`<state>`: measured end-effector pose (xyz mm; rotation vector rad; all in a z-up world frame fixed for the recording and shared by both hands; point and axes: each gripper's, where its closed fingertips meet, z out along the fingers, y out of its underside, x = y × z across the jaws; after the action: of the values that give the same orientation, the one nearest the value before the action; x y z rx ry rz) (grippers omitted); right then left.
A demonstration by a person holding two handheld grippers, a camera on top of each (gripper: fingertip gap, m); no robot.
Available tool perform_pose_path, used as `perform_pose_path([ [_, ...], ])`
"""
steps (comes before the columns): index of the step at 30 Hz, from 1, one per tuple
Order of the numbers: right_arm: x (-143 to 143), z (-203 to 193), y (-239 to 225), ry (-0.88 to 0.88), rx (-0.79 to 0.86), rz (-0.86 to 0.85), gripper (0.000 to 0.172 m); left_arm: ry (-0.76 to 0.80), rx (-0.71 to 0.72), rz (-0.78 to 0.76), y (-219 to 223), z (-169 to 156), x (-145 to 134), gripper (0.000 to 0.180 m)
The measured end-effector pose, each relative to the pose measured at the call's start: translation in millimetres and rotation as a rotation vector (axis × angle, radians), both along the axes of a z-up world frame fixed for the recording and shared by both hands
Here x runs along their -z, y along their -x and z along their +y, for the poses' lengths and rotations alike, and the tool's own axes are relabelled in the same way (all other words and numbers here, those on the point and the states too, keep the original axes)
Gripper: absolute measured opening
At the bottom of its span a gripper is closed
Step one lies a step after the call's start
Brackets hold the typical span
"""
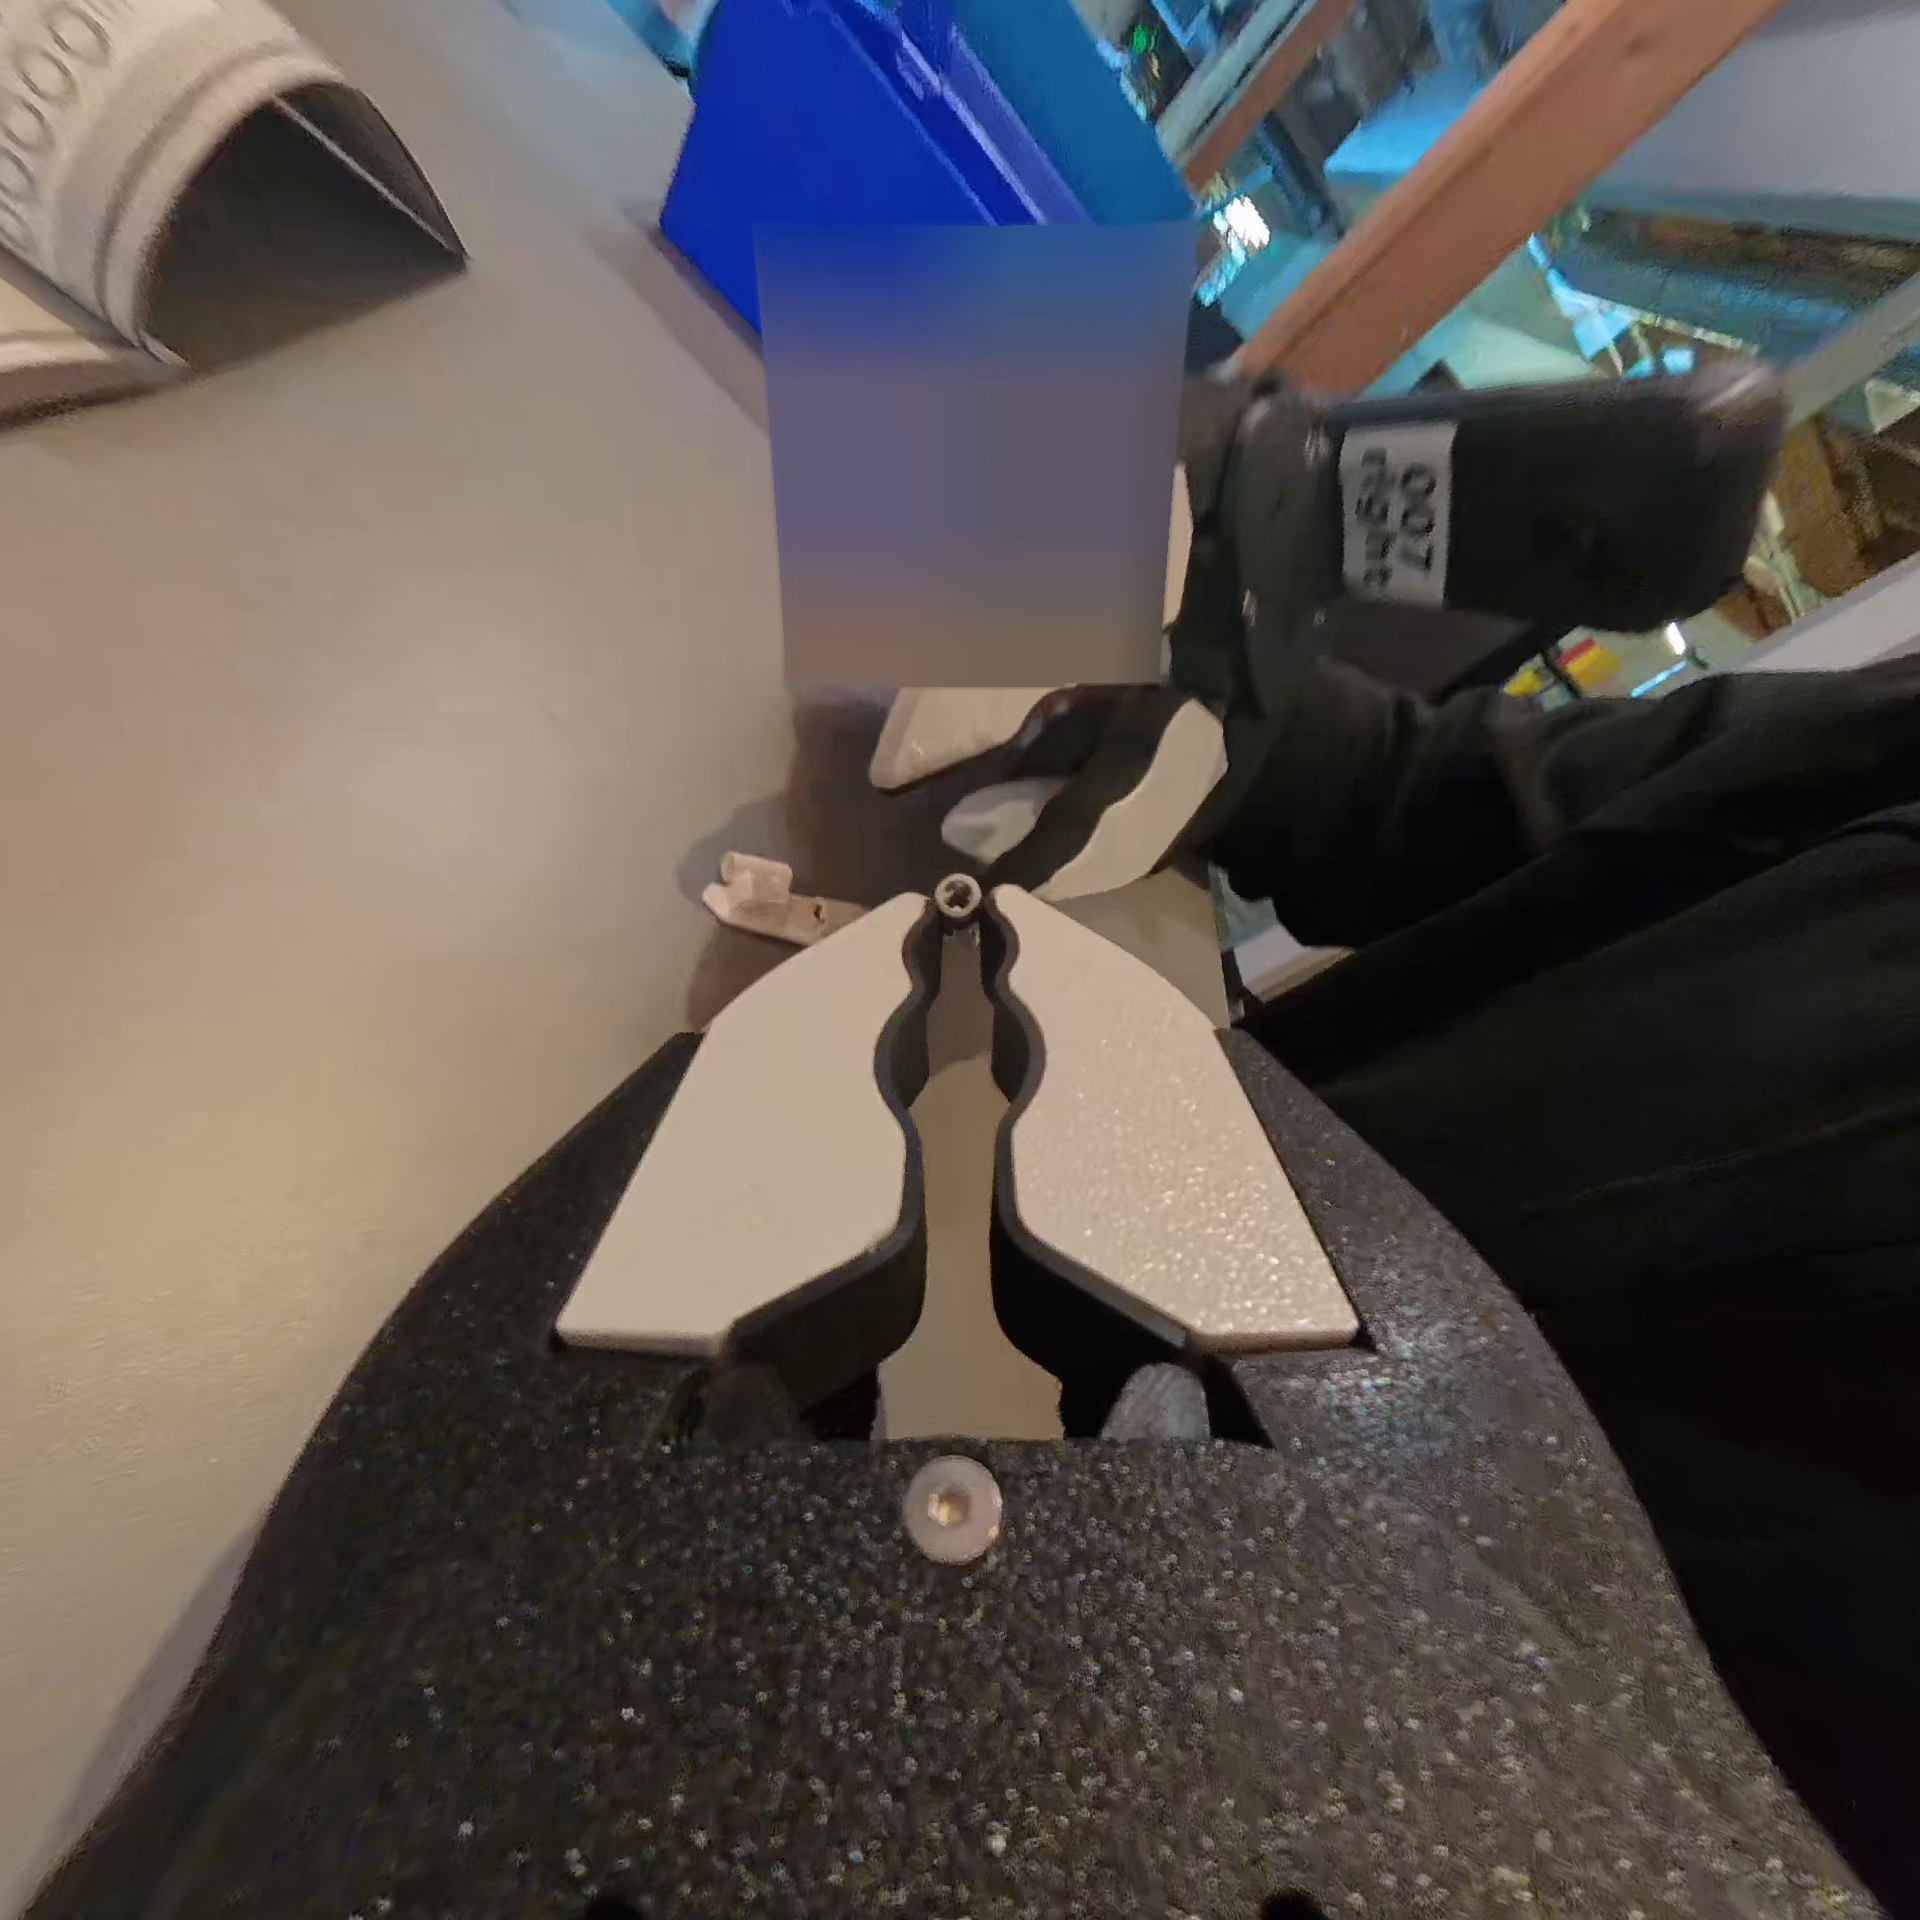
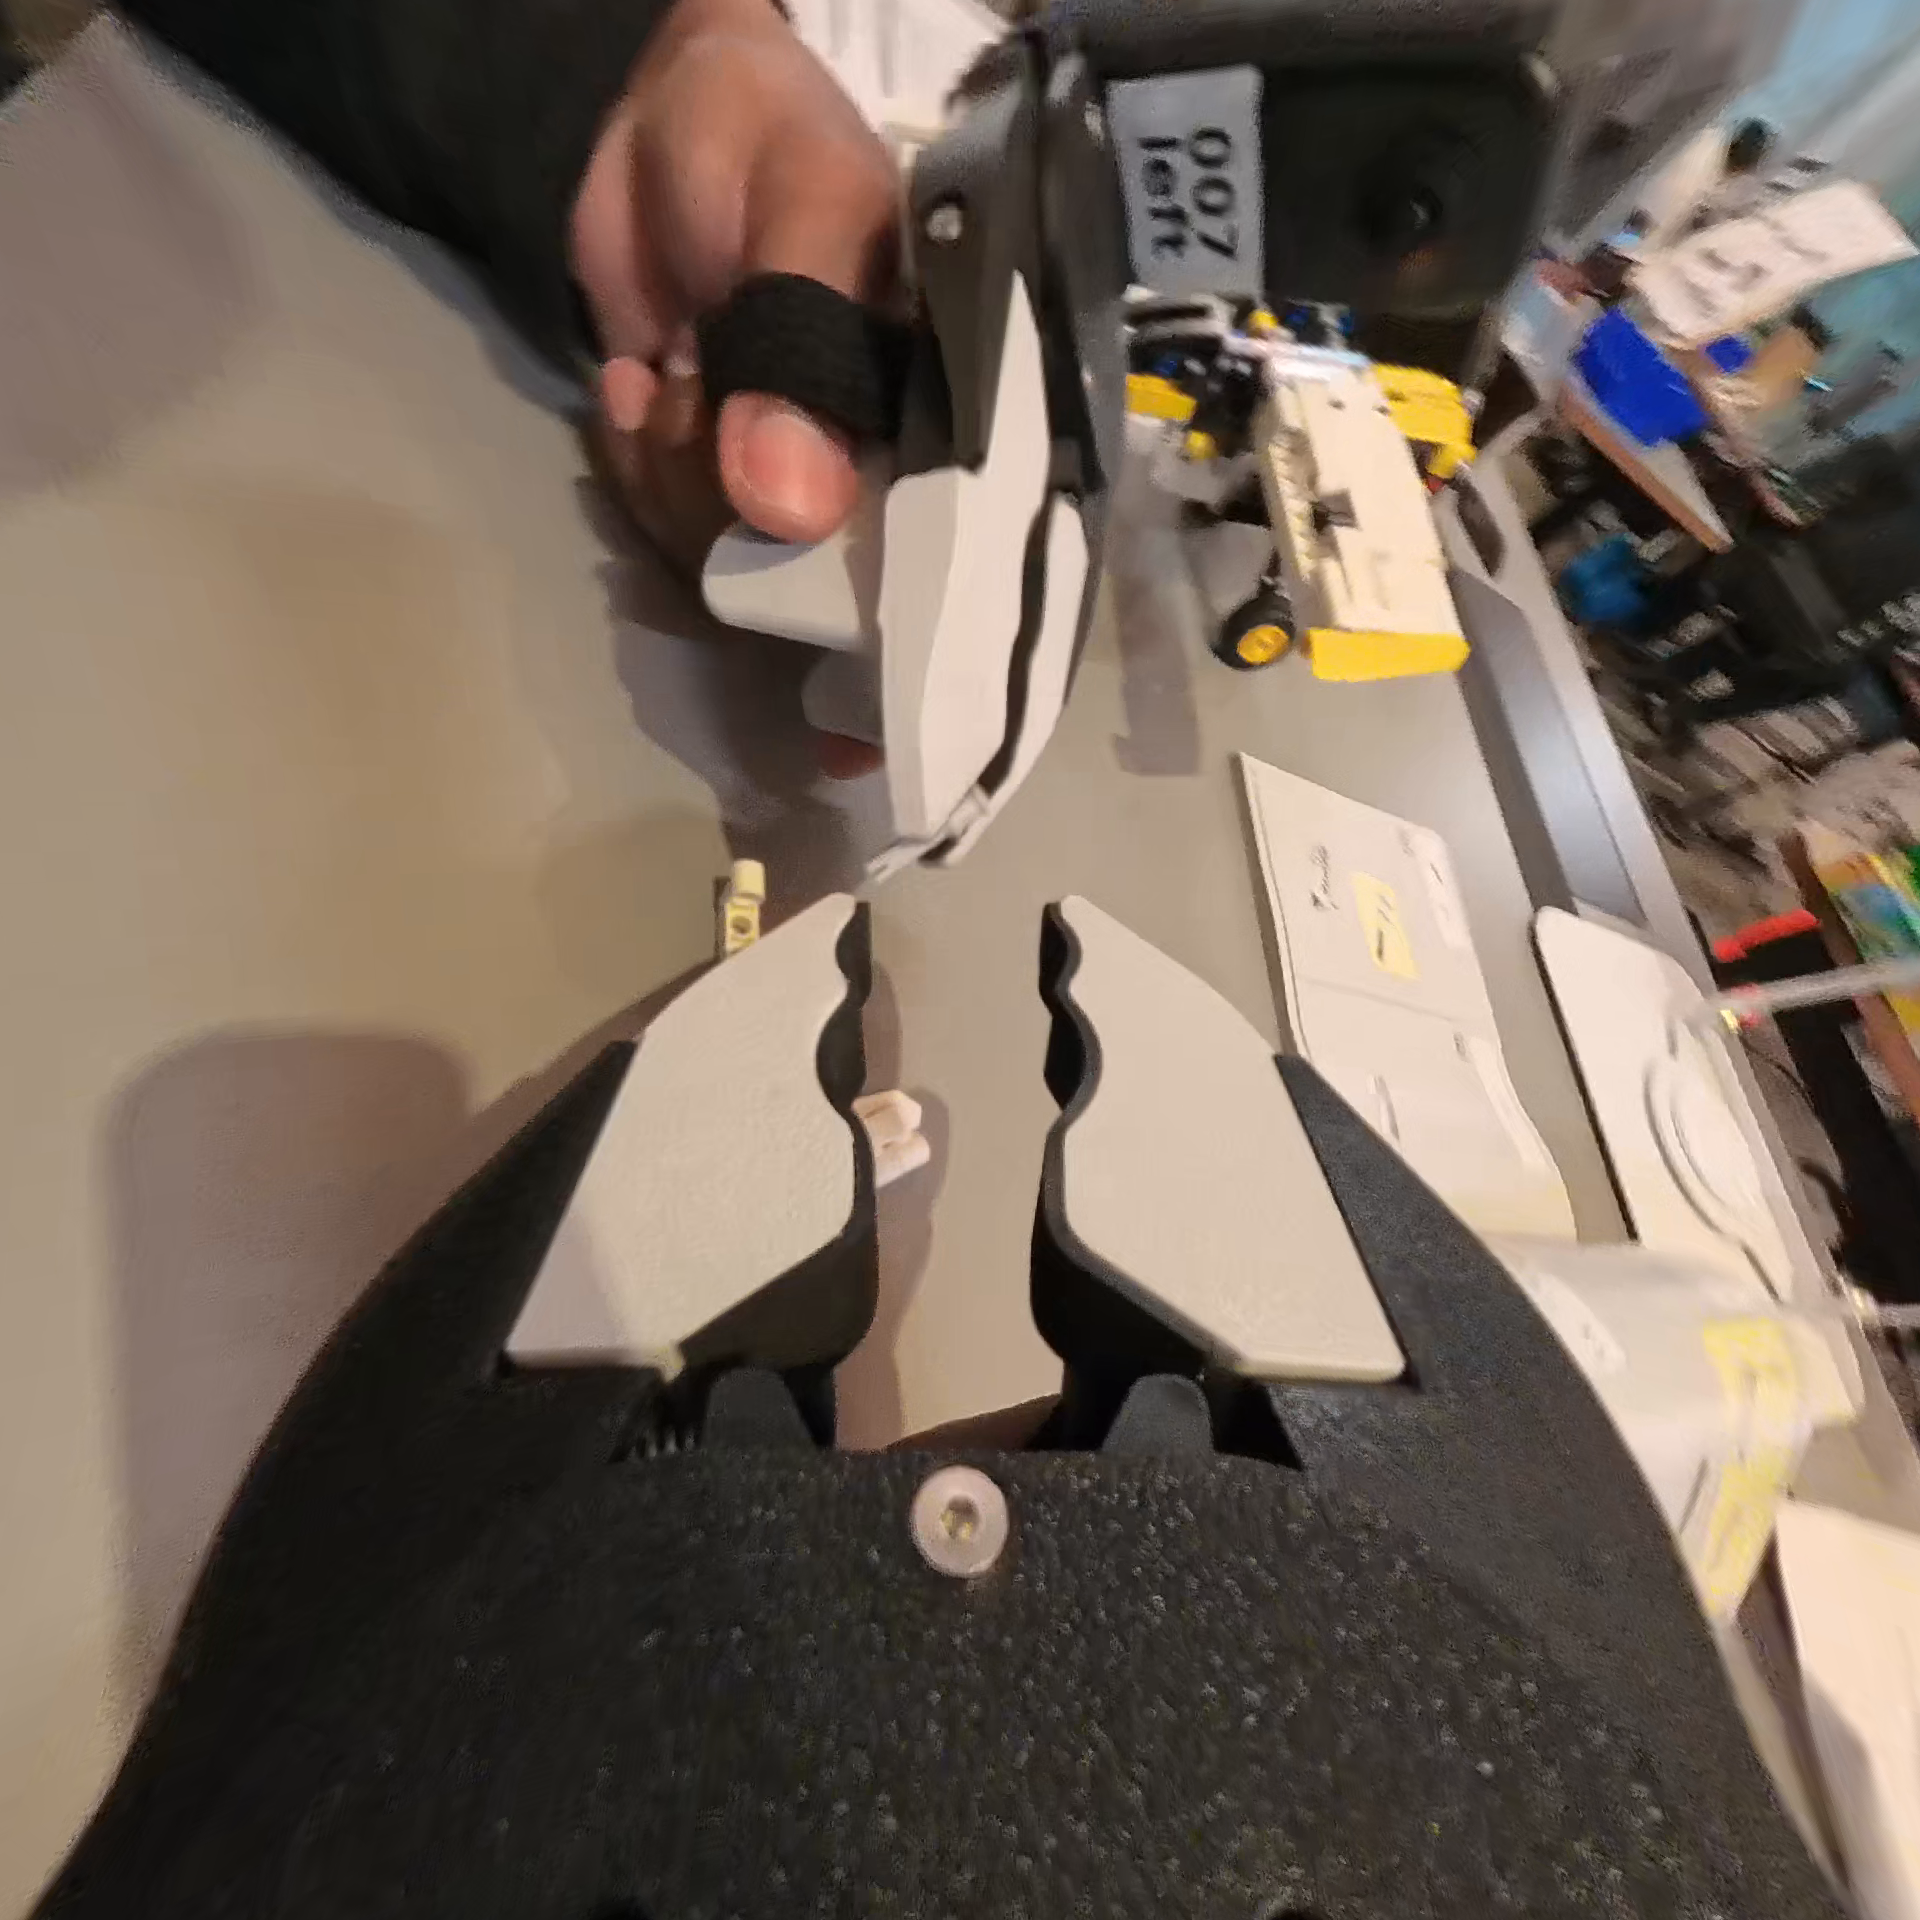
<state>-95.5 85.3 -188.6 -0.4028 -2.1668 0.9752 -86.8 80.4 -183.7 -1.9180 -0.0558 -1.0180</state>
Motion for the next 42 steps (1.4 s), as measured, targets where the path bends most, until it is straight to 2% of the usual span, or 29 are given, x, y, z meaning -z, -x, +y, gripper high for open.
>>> perform_pose_path([
  [4, 1.4, 0.6, -8.6, 0.094, 0.123, 0.065, 0.030, -0.068, -0.041, -0.026, 4.9, 3.8, -10.2, 0.007],
  [8, -2.3, 0.7, -7.9, 0.101, 0.197, 0.140, 0.025, -0.101, -0.057, -0.054, 4.5, 7.0, -15.5, 0.007],
  [11, -4.7, 1.8, -5.8, 0.108, 0.213, 0.164, 0.015, -0.110, -0.064, -0.035, 4.8, 7.8, -15.1, 0.007],
  [14, -2.8, 6.5, -5.6, 0.026, 0.220, 0.222, 0.011, -0.117, -0.062, -0.014, 5.0, 7.3, -14.5, 0.007],
  [17, -1.6, 10.9, -3.8, -0.082, 0.254, 0.270, 0.016, -0.107, -0.063, 0.013, 5.6, 7.8, -11.4, 0.007],
  [23, -12.2, 11.9, -2.6, -0.147, 0.324, 0.338, 0.028, -0.105, -0.041, 0.050, 0.1, 6.9, -8.6, 0.007],
  [27, -12.5, 20.1, -0.7, -0.209, 0.398, 0.370, 0.028, -0.096, -0.032, 0.078, -1.7, 6.4, -5.7, 0.007],
  [31, -9.0, 37.5, 1.6, -0.246, 0.491, 0.377, 0.020, -0.091, -0.028, 0.089, -2.7, 6.3, -4.3, 0.007],
  [35, -18.7, 62.0, -0.3, -0.213, 0.592, 0.400, 0.010, -0.085, -0.023, 0.096, -3.5, 6.8, -3.1, 0.007],
  [37, -20.3, 78.1, -1.9, -0.180, 0.645, 0.392, 0.000, -0.081, -0.021, 0.100, -4.0, 7.2, -2.2, 0.007],
  [42, -10.3, 99.5, -5.4, -0.020, 0.685, 0.261, 0.000, -0.070, -0.022, 0.112, -4.4, 8.4, 0.0, 0.007],
])
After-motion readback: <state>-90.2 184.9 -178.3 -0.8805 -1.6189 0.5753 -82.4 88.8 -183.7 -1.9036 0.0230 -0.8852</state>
